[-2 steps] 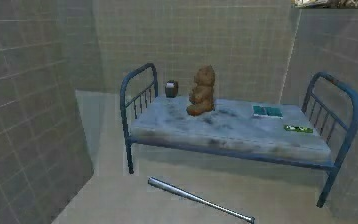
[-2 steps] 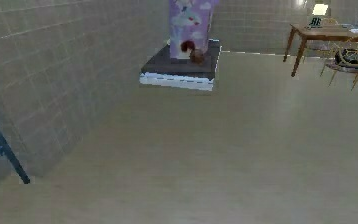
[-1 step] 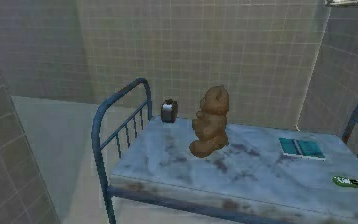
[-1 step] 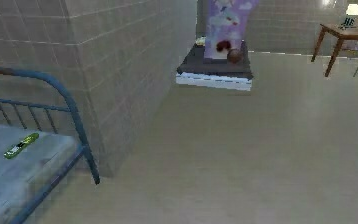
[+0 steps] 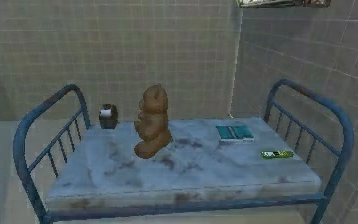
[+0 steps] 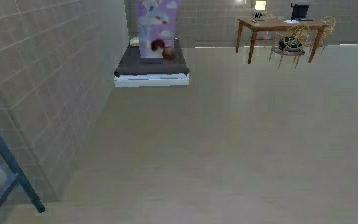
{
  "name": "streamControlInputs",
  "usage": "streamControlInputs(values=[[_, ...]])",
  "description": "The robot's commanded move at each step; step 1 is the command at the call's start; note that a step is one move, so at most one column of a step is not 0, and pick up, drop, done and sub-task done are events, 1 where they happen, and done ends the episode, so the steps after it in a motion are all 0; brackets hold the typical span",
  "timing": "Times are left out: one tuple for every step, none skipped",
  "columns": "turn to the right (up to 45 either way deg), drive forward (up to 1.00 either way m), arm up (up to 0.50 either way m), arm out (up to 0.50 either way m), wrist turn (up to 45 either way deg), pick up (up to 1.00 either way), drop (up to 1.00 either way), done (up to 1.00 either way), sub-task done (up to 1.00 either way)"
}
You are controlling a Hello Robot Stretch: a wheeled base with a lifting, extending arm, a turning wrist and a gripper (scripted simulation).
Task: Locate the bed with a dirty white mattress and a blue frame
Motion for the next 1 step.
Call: streamControlInputs(values=[[0.0,0.00,0.00,0.00,0.0,0.00,0.00,1.00,0.00]])
